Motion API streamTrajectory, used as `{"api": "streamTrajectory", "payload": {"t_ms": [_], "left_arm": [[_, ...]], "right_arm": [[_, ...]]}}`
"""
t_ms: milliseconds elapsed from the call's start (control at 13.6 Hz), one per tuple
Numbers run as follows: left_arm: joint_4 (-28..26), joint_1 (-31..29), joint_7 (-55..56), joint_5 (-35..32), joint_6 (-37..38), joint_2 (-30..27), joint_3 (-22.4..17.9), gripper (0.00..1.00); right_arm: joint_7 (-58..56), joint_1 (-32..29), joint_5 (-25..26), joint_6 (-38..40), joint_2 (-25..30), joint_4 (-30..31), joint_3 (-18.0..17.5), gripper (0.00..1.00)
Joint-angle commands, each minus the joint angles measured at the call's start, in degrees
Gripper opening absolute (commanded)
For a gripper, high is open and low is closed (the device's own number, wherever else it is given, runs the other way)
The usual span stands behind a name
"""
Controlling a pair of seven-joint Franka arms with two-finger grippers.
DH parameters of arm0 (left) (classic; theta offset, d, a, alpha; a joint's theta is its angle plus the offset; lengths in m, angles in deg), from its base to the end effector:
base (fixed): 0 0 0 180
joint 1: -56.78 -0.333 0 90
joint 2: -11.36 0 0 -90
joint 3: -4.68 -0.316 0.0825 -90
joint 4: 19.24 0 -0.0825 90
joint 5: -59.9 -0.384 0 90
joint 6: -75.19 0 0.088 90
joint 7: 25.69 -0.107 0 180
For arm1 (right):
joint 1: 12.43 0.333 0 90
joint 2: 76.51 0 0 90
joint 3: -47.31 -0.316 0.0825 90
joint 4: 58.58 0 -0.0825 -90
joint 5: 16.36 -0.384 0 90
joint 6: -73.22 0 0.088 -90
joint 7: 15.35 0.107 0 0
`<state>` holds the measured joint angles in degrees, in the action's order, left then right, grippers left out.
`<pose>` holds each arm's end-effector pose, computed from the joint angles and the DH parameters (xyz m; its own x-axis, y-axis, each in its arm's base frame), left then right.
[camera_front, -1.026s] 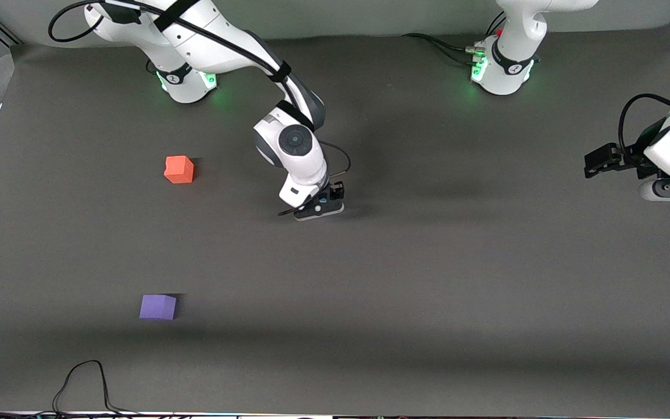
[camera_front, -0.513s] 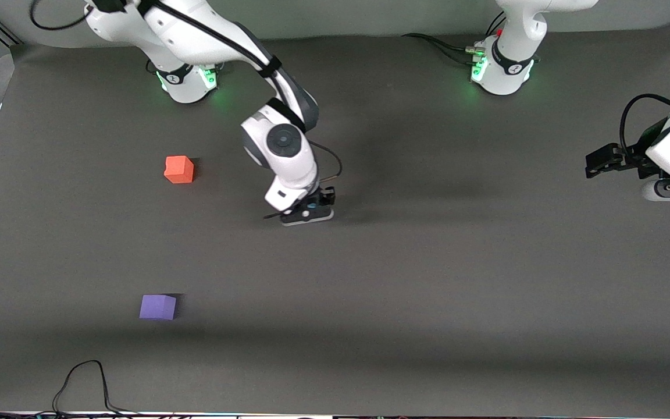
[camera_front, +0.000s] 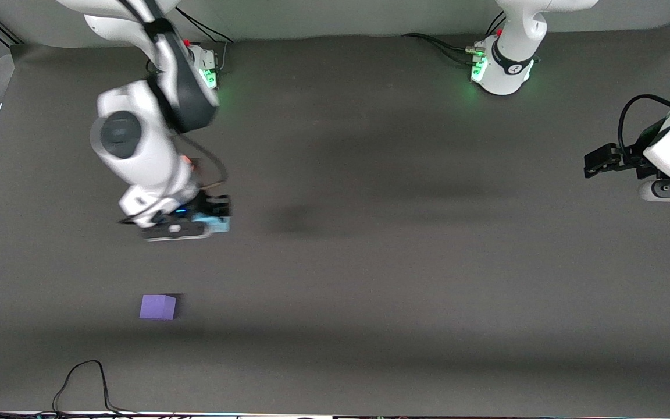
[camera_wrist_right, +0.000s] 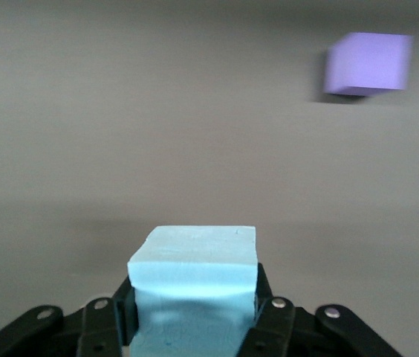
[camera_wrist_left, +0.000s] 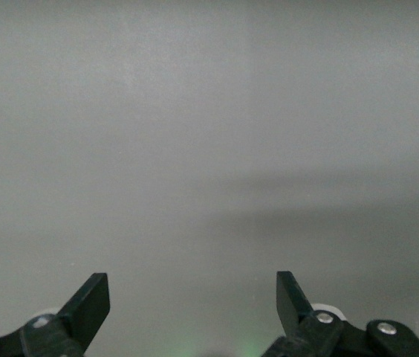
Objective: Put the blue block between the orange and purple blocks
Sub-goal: 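Carry the light-blue cube with the right gripper between orange and purple cubes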
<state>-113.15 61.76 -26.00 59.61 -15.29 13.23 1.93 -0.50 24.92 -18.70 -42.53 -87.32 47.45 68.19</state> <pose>0.5604 -0.0217 0.5749 0.9947 -0.0441 -0.0924 -0.0448 -0.9990 -0.0061 0.5767 0.1833 0.4265 0.9999 0.0161 0.0019 0.0161 -0.9994 0.0308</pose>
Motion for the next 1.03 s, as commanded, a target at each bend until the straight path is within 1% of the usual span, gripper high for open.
{"api": "streamTrajectory", "payload": {"t_ms": [0,73,147,220,366,440,513,660,953], "left_arm": [[1.36,-0.58,-0.74,0.20,1.36,1.03,0.46,1.00],[1.53,-0.58,-0.74,0.20,1.36,1.03,0.46,1.00],[1.62,-0.58,-0.74,0.20,1.27,1.03,0.46,1.00],[1.62,-0.67,-0.74,0.20,1.27,1.03,0.46,1.00],[1.63,-0.58,-0.66,0.20,1.27,1.03,0.46,1.00],[1.62,-0.58,-0.66,0.20,1.27,1.03,0.37,1.00],[1.62,-0.58,-0.66,0.12,1.27,1.03,0.46,1.00],[1.62,-0.58,-0.74,0.12,1.27,1.03,0.46,1.00],[1.71,-0.32,-0.66,0.12,1.36,1.03,0.46,1.00]], "right_arm": [[-9.88,0.70,-2.40,-1.75,2.29,6.01,8.09,0.28],[-15.15,0.70,-4.84,-3.94,1.85,8.20,11.17,0.28],[-19.55,0.70,-7.13,-6.65,1.24,10.66,13.29,0.28],[-22.12,0.70,-9.07,-10.77,0.01,13.64,14.44,0.28],[-22.67,0.79,-10.84,-19.82,-3.23,18.75,14.36,0.28],[-23.37,1.05,-10.93,-24.04,-5.42,20.34,14.10,0.29],[-23.64,1.23,-11.72,-26.43,-8.06,20.61,13.84,0.29],[-25.65,1.23,-14.95,-27.60,-10.36,20.53,13.31,0.29],[-34.78,1.23,-24.53,-31.11,-14.67,20.44,13.31,0.29]]}}
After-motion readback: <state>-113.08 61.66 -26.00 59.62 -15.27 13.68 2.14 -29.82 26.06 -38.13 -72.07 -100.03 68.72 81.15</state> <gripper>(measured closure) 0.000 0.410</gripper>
